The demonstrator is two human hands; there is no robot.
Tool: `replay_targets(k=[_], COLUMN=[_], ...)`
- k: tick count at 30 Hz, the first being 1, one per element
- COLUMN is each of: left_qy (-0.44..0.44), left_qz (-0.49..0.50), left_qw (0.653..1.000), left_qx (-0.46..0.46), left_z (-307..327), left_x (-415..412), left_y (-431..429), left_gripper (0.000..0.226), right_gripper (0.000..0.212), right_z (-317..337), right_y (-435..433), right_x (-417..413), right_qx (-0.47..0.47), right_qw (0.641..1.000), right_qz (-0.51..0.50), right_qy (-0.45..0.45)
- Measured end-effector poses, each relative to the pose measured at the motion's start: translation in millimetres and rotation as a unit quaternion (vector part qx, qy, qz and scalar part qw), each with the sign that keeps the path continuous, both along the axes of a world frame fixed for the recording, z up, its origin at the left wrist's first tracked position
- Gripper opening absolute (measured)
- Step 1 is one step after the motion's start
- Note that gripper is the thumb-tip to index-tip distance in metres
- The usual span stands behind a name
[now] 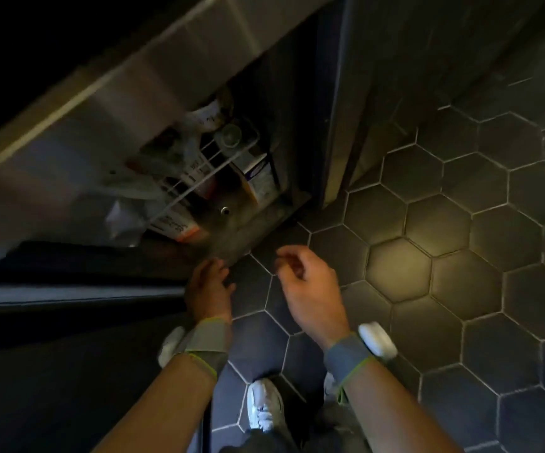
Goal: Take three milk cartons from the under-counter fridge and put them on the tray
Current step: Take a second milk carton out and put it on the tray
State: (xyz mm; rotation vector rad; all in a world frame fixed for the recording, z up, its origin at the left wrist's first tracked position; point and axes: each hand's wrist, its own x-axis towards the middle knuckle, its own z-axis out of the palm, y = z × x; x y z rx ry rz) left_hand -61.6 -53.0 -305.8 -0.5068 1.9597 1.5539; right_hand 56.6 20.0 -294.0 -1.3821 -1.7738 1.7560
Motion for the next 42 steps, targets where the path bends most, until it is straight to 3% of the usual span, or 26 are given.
replay_targets(k=[8, 14, 19, 28, 34, 39, 42], left_qy=[0.085, 0.171, 0.182, 0.178, 0.197, 0.253, 0.288], left_qz=[0.114, 0.211, 0.257, 0.277, 0.240, 0.208, 0.183], left_qw=[0.990, 0.962, 0.949, 0.944, 0.951, 0.945, 0.939], left_qx=[-0.014, 0.003, 0.004, 0.028, 0.002, -0.019, -0.042], left_z=[-88.1, -148.2, -184.0, -198.2, -208.1, -213.1, -219.9], left_x=[-72.8, -125.6, -159.7, -184.7, -182.9, -167.1, -166.5], left_y=[18.8, 24.5, 23.3, 48.0, 41.2, 38.7, 35.2], left_gripper=[0.022, 0.041, 0.055, 0.061, 0.066, 0.069, 0.074], right_gripper=[0.027, 0.028, 0.024, 0.052, 0.053, 0.059, 0.067], right_z=[-104.5, -169.9, -198.1, -206.1, -210.0, -218.0, -227.7], right_y=[10.4, 12.4, 17.7, 29.0, 29.5, 27.8, 27.8], right_x=[-71.7, -133.7, -192.8, -264.7, -287.4, -287.3, -283.8], right_qx=[0.055, 0.071, 0.073, 0.052, -0.004, -0.109, -0.109], right_qw=[0.990, 0.978, 0.968, 0.954, 0.950, 0.940, 0.938], right_qz=[0.126, 0.189, 0.220, 0.267, 0.272, 0.260, 0.275], right_qy=[0.001, 0.047, 0.093, 0.125, 0.152, 0.193, 0.180])
